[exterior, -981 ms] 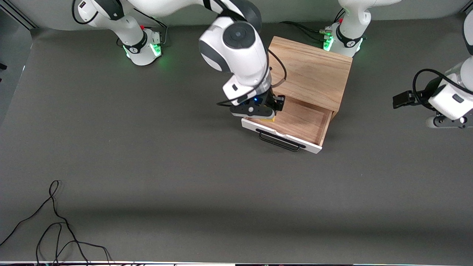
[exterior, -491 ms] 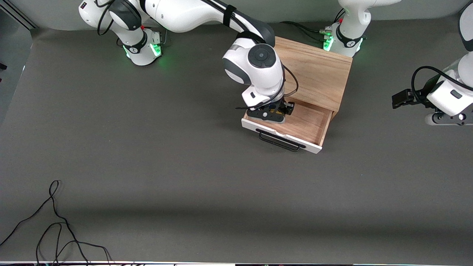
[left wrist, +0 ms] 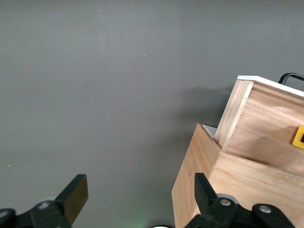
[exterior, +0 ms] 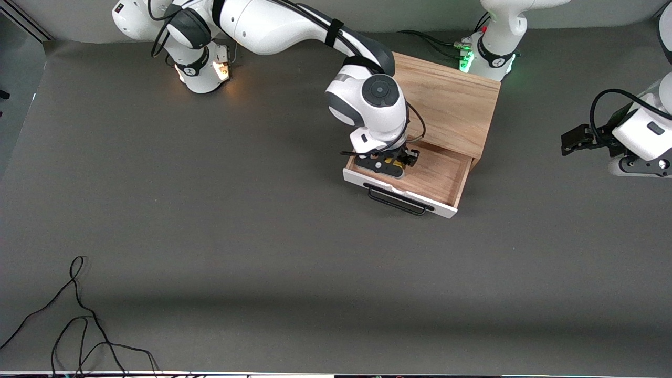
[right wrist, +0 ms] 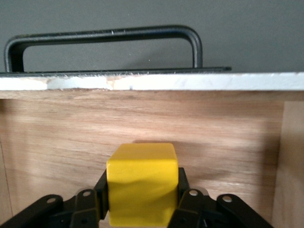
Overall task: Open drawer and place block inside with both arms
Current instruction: 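Lower the cube into the drawer and open the right gripper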
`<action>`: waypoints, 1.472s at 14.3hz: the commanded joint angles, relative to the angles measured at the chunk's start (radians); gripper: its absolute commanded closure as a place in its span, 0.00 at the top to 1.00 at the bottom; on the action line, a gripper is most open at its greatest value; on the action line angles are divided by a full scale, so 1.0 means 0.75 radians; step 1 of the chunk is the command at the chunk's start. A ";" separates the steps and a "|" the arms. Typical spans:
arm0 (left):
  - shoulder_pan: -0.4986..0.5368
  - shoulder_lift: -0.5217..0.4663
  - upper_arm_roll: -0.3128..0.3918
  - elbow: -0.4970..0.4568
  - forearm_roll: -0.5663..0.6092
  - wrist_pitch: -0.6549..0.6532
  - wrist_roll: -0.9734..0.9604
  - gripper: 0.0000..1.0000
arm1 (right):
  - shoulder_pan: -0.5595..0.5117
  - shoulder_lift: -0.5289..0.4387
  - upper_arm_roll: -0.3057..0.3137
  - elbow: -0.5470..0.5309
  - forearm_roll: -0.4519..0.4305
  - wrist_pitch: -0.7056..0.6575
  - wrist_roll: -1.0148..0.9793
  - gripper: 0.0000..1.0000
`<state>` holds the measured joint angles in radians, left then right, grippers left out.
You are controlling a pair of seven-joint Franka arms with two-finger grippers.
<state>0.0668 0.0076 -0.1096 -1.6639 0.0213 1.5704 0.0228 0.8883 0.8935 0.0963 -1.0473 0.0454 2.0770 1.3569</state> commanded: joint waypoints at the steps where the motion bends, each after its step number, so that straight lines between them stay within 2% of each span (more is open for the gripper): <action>1: -0.074 -0.012 0.054 0.005 0.004 0.007 0.027 1.00 | 0.020 0.024 -0.014 0.051 0.009 0.002 0.050 0.27; 2: -0.148 -0.012 0.137 0.005 0.004 0.007 0.027 1.00 | 0.020 0.024 -0.014 0.051 0.007 0.002 0.050 0.46; 3: -0.183 -0.012 0.178 0.012 0.002 0.007 0.027 1.00 | 0.020 0.024 -0.014 0.049 -0.003 0.002 0.050 0.48; 4: -0.183 -0.012 0.183 0.020 0.002 0.005 0.029 1.00 | 0.020 0.024 -0.014 0.048 -0.036 0.002 0.052 0.78; 5: -0.179 -0.012 0.183 0.020 0.000 0.005 0.027 1.00 | 0.045 0.024 -0.014 0.048 -0.074 0.004 0.052 1.00; 12: -0.183 -0.012 0.181 0.034 -0.002 -0.016 0.029 1.00 | 0.045 -0.023 -0.024 0.057 -0.083 -0.018 0.093 1.00; 14: -0.181 -0.014 0.179 0.034 -0.002 -0.024 0.031 1.00 | 0.031 -0.068 -0.034 0.063 -0.083 -0.106 0.075 1.00; 17: -0.183 -0.026 0.177 0.034 -0.006 -0.030 0.037 1.00 | -0.076 -0.199 -0.026 0.055 -0.067 -0.243 -0.162 1.00; 21: -0.181 -0.029 0.177 0.034 -0.006 -0.061 0.086 1.00 | -0.241 -0.389 -0.026 0.016 -0.028 -0.447 -0.289 1.00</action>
<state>-0.0557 0.0023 0.0084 -1.6402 0.0198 1.5492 0.0542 0.7619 0.6882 0.0706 -0.9798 0.0006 1.7989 1.1991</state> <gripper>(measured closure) 0.000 0.000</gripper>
